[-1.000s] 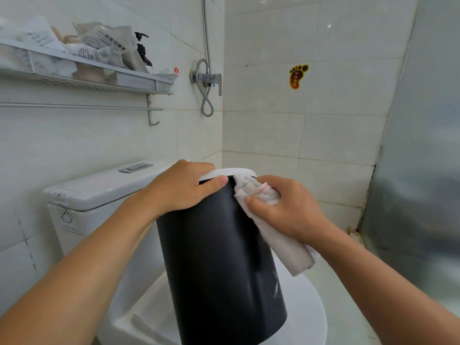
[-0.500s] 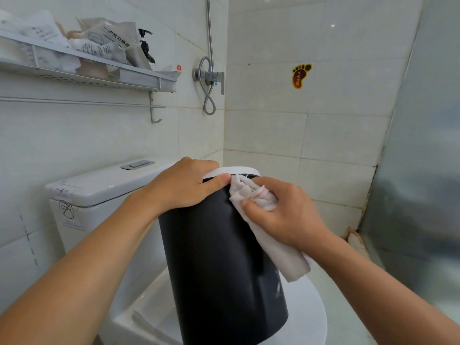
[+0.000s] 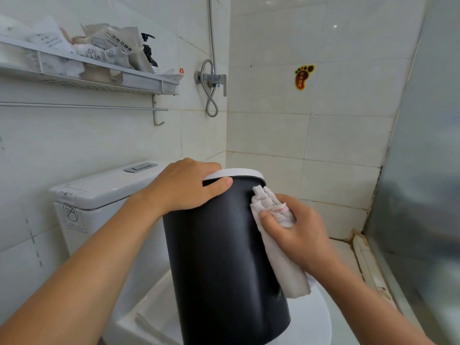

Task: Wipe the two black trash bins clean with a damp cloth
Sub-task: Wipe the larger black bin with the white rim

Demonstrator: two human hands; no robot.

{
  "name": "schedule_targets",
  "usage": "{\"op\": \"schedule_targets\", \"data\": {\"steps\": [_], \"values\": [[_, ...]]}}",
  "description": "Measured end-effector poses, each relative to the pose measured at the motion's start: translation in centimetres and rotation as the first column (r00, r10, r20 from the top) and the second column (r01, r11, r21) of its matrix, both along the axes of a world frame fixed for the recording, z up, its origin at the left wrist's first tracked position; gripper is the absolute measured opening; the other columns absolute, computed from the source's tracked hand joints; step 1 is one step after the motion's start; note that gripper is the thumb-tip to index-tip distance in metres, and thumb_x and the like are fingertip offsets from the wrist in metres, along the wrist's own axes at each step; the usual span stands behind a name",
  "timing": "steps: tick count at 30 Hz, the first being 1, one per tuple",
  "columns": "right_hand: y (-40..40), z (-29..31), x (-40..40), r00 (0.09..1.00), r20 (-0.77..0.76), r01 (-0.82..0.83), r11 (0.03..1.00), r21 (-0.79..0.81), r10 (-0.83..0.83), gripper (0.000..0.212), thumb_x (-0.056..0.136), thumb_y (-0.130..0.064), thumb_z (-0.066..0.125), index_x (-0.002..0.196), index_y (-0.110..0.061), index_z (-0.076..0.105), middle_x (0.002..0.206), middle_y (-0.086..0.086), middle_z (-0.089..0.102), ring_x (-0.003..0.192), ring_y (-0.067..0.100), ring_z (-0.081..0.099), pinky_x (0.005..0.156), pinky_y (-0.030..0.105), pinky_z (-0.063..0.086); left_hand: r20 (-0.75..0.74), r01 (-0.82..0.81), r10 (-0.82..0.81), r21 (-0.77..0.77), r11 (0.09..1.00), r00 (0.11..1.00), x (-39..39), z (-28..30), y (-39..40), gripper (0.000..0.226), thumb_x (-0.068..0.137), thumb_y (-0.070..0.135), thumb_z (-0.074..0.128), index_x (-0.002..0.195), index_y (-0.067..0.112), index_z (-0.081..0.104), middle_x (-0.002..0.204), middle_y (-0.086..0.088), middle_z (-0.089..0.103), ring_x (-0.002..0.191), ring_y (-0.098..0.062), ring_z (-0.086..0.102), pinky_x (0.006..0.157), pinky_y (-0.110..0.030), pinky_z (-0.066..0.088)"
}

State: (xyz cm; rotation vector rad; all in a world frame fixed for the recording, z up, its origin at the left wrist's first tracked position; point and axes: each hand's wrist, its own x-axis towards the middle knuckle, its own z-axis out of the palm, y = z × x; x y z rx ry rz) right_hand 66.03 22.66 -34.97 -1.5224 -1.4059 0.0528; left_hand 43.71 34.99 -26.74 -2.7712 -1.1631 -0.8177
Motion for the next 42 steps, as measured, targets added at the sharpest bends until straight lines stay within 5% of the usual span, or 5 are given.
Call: {"op": "schedule_targets", "data": {"steps": [5, 11, 25, 32, 42], "values": [[-0.2, -0.6, 0.0, 0.999, -0.012, -0.038, 0.999, 0.025, 0.038, 0.015, 0.088, -0.043, 0.071, 0.101, -0.036, 0.07, 0.083, -0.014, 0.075, 0.079, 0.008, 0.07, 0.074, 0.044, 0.058, -0.122, 0.0, 0.014, 0.113, 0.994, 0.992, 1.0, 1.6, -1.5, 0.067, 0.087, 0.078, 0.053, 0.148, 0.052, 0.045, 0.134, 0.017, 0.059, 0.124, -0.014, 0.056, 0.097, -0.037, 0.042], [0.1, -1.1, -0.3, 0.997, -0.026, -0.074, 0.997, 0.026, 0.074, 0.019, 0.088, -0.047, 0.071, 0.104, -0.038, 0.07, 0.087, -0.014, 0.075, 0.081, 0.007, 0.07, 0.075, 0.044, 0.059, -0.119, 0.014, 0.003, 0.146, 0.989, 0.993, 3.4, 0.5, -1.7, 0.095, 0.073, 0.082, 0.066, 0.155, 0.047, 0.033, 0.144, 0.016, 0.058, 0.128, -0.019, 0.058, 0.095, -0.036, 0.042], [-1.1, -0.1, 1.3, 0.979, -0.193, -0.047, 0.99, 0.135, 0.072, 0.008, 0.091, -0.034, 0.077, 0.097, -0.036, 0.071, 0.086, -0.017, 0.075, 0.08, 0.003, 0.071, 0.071, 0.032, 0.057, 0.003, -0.123, 0.124, 0.114, 0.986, 0.992, 1.9, -0.3, 0.1, 0.05, 0.089, 0.075, 0.056, 0.129, 0.046, 0.054, 0.088, 0.015, 0.056, 0.089, -0.019, 0.05, 0.083, -0.034, 0.033], [-1.3, 1.6, -0.5, 0.977, -0.189, -0.047, 0.965, 0.256, 0.098, 0.014, 0.088, -0.038, 0.081, 0.096, -0.034, 0.07, 0.084, -0.015, 0.075, 0.079, 0.006, 0.071, 0.069, 0.032, 0.057, 0.332, 0.0, -0.027, 0.084, 0.996, 0.943, 2.5, -1.2, -0.1, 0.046, 0.074, 0.069, 0.078, 0.113, 0.046, 0.068, 0.093, 0.008, 0.074, 0.1, -0.017, 0.066, 0.092, -0.036, 0.05], [-1.0, 0.1, 0.7, 0.973, 0.231, -0.046, 0.97, 0.238, -0.01, 0.051, 0.086, -0.069, 0.061, 0.134, -0.053, 0.05, 0.103, -0.017, 0.068, 0.094, 0.006, 0.066, 0.079, 0.039, 0.057, 0.409, 0.118, -0.104, -0.009, 0.993, 0.906, 3.8, -2.7, 1.1, 0.045, 0.064, 0.074, 0.065, 0.094, 0.042, 0.075, 0.091, 0.023, 0.075, 0.091, -0.004, 0.069, 0.086, -0.036, 0.056]]}}
